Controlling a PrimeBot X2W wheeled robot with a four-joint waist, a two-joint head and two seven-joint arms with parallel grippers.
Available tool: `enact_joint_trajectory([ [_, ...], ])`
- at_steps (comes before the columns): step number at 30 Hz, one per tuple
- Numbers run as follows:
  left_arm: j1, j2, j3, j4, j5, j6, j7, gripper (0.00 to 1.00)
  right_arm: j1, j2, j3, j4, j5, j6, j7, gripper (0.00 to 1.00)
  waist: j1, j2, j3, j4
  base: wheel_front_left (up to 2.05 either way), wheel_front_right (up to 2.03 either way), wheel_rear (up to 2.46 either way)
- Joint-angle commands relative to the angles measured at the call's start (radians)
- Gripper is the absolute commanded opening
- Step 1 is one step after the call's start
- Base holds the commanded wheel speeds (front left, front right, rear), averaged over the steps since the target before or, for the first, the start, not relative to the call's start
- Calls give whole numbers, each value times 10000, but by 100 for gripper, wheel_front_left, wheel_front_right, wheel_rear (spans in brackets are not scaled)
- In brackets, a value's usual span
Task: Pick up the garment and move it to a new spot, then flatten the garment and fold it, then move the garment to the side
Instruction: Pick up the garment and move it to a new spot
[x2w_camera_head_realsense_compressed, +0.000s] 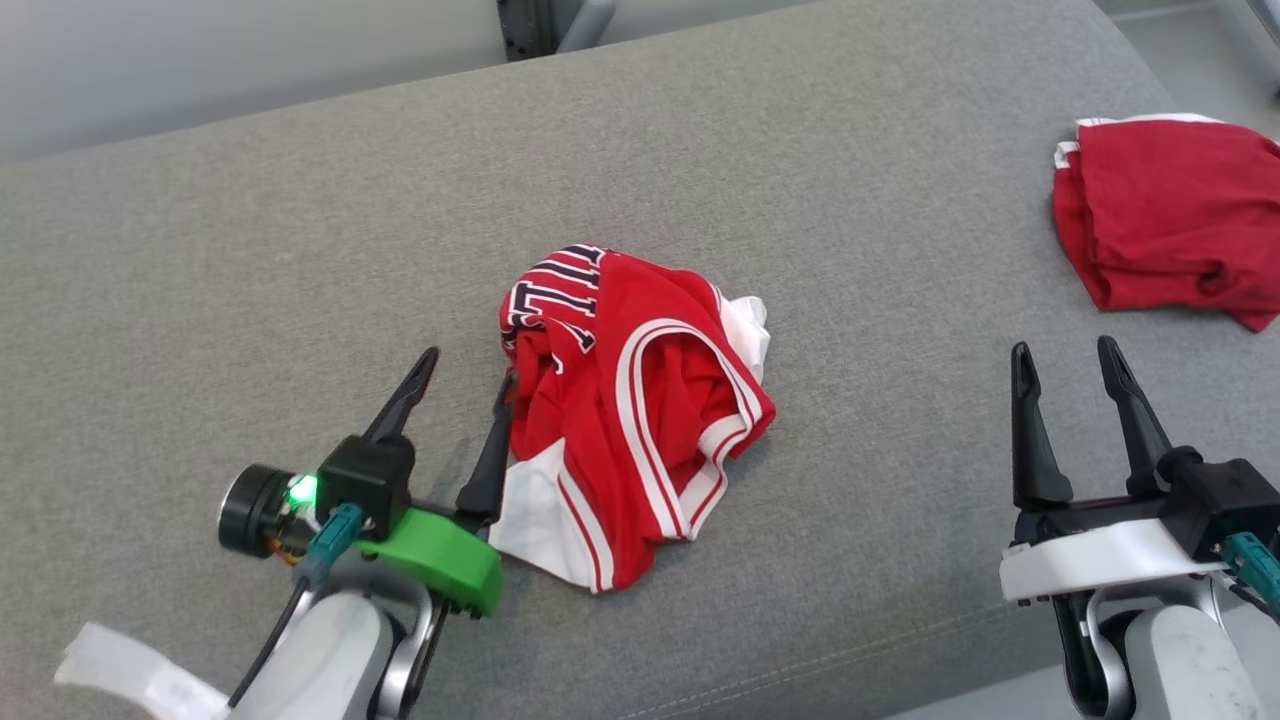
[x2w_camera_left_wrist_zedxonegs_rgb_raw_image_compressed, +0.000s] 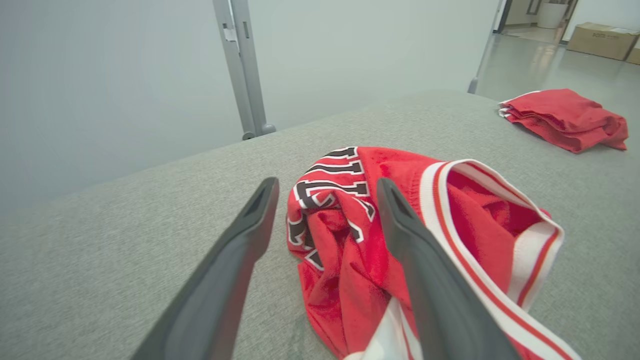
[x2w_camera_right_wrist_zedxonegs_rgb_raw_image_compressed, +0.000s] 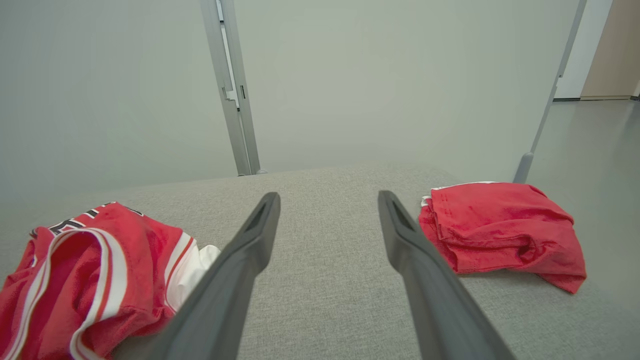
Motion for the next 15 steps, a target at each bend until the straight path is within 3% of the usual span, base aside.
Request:
enact_joint_trajectory([
  [1, 453, 208, 134, -177, -79, 174, -63, 100, 219, -4, -36, -31, -107, -15, -31, 100, 1, 92, -592, 668, 0, 0, 0],
  [9, 2765, 922, 1476, -762, -819, 840, -624, 100, 789, -124, -245, 294, -459, -15, -33, 100, 1, 92, -1241, 1494, 0, 0, 0],
  [15, 4210, 885, 2757, -998, -747, 541, -683, 100, 1277, -127, -350, 675, -608, -15, -31, 100, 1, 92, -1711, 1964, 0, 0, 0],
])
